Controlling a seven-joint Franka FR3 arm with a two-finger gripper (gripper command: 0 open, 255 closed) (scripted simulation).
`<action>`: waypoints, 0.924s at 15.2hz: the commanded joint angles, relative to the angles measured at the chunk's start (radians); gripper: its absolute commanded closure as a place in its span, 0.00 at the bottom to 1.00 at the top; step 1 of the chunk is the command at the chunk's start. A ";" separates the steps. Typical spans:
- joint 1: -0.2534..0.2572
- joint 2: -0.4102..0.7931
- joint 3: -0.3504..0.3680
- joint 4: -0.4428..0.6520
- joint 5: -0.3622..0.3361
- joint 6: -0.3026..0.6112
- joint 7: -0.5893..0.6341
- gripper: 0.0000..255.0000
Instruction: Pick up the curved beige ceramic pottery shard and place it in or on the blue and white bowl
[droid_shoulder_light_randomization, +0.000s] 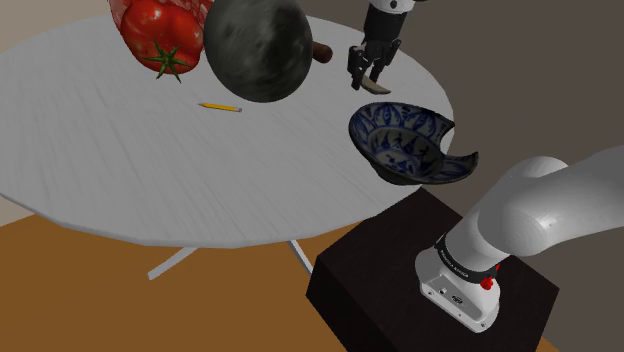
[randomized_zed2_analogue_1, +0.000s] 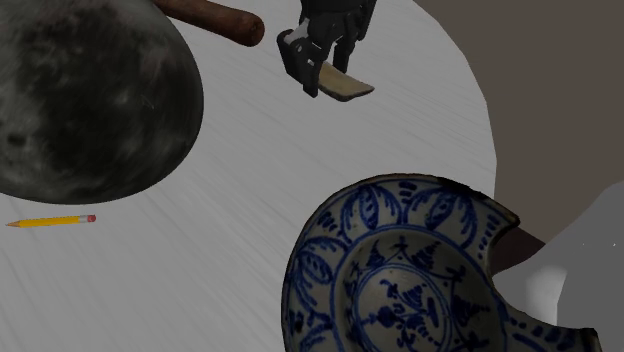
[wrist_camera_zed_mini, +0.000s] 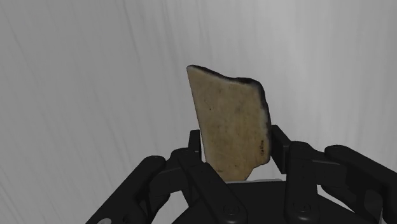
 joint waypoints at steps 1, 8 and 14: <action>-0.001 0.003 -0.001 -0.001 -0.001 0.001 0.000 1.00; -0.001 0.001 -0.001 0.052 0.000 -0.054 -0.003 1.00; -0.002 0.009 -0.001 0.138 0.001 -0.133 -0.008 1.00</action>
